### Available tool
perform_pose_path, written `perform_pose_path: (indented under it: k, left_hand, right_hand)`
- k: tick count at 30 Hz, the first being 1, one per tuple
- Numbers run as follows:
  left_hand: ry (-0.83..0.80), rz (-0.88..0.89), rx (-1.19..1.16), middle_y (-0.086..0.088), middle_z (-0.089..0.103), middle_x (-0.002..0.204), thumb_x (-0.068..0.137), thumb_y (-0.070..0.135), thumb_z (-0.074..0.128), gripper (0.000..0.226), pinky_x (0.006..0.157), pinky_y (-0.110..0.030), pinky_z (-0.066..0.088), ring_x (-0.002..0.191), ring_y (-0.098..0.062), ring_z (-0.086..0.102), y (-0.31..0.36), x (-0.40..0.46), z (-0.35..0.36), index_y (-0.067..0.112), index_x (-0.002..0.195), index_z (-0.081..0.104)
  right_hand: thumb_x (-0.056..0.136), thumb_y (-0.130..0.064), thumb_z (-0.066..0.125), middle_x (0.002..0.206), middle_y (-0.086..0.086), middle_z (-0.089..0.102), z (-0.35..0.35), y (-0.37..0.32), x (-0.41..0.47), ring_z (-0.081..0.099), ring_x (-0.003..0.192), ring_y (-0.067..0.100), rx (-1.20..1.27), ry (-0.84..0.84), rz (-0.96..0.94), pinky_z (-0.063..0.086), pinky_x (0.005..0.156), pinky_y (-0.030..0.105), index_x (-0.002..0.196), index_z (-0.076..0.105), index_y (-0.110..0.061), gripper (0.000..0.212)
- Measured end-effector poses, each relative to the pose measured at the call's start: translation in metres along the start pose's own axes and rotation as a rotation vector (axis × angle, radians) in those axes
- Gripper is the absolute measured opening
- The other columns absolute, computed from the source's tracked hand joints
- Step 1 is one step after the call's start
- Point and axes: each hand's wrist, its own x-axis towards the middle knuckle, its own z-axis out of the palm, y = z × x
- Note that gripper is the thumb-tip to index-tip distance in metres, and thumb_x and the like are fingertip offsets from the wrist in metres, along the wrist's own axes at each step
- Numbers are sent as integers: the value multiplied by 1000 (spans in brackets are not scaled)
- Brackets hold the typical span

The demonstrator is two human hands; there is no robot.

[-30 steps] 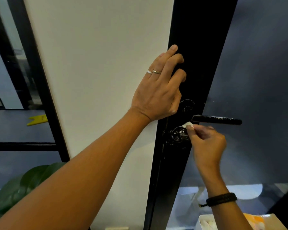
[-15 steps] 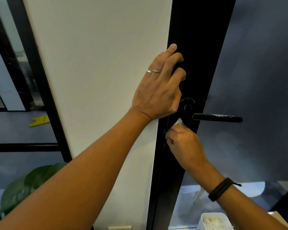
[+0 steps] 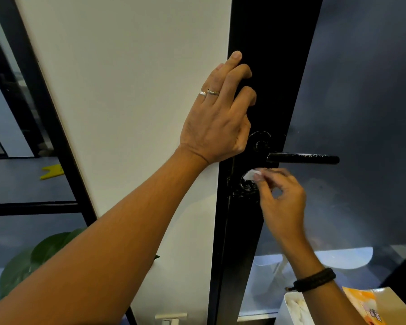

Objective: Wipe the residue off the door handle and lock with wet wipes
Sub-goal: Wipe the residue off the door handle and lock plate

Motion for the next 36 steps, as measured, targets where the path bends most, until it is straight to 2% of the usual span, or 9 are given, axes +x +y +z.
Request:
perform_pose_path:
  k: [3, 7, 13, 17, 21, 23, 30, 34, 36]
  left_hand:
    - [10, -4, 9, -24, 62, 140, 84, 14, 65, 26, 126, -52, 37, 148, -46, 42, 0, 0, 0, 6, 108, 71]
    - [2, -1, 15, -25, 62, 139, 85, 13, 63, 24, 125, -53, 38, 148, -47, 43, 0, 0, -1, 5, 106, 70]
    - [-1, -11, 8, -24, 62, 141, 86, 14, 62, 23, 122, -55, 41, 149, -47, 42, 0, 0, 0, 6, 106, 70]
    - [-11, -12, 19, -24, 61, 141, 85, 14, 63, 24, 122, -54, 41, 149, -46, 42, 0, 1, 0, 7, 106, 70]
    - [-1, -9, 25, -23, 62, 141, 85, 15, 63, 24, 123, -54, 40, 149, -46, 43, 0, -1, 2, 7, 106, 70]
    - [-7, -5, 27, -24, 62, 140, 85, 14, 63, 23, 122, -54, 40, 149, -46, 42, 0, 0, 1, 7, 106, 70]
    - [-1, -6, 33, -24, 62, 141, 85, 14, 64, 24, 123, -52, 39, 149, -46, 42, 0, 0, 1, 6, 107, 70]
    - [1, -9, 41, -23, 62, 140, 85, 13, 65, 23, 125, -50, 38, 149, -45, 42, 0, 0, 1, 7, 106, 70]
    - [5, 1, 41, -23, 63, 139, 84, 13, 64, 23, 125, -50, 38, 149, -45, 43, 0, 0, 1, 7, 105, 70]
  right_hand:
    - [95, -18, 76, 97, -6, 71, -5, -5, 14, 71, 85, 6, -128, -137, -43, 57, 78, 16, 107, 81, -14, 13]
    - [91, -13, 80, 85, -9, 73, -22, 4, 28, 73, 73, 10, -121, -145, 49, 57, 70, 15, 98, 83, -12, 8]
    - [92, -18, 80, 91, -6, 76, -13, -10, 25, 72, 76, 7, -190, -214, -122, 62, 74, 29, 99, 84, -15, 8]
    - [95, -27, 77, 80, -12, 75, -21, 3, 31, 72, 74, 4, -120, -253, 67, 61, 72, 27, 94, 81, -23, 6]
    - [100, -32, 68, 92, -6, 74, -28, 15, 4, 73, 84, 13, -43, -132, 217, 59, 65, 24, 102, 72, -23, 11]
    - [101, -28, 67, 104, -4, 68, -23, 8, -2, 69, 93, 12, -41, -57, 133, 57, 70, 23, 106, 69, -24, 7]
    - [98, -12, 71, 102, -3, 71, -10, 10, -19, 68, 96, 5, -98, -43, -121, 52, 83, 11, 114, 76, -13, 17]
    - [95, -12, 75, 93, -11, 73, -14, 27, -36, 74, 88, 12, -4, -1, 115, 56, 76, 11, 103, 70, -36, 26]
    - [94, -15, 77, 94, -8, 77, -3, 24, -46, 76, 87, 11, 94, 50, 224, 61, 76, 21, 102, 74, -32, 19]
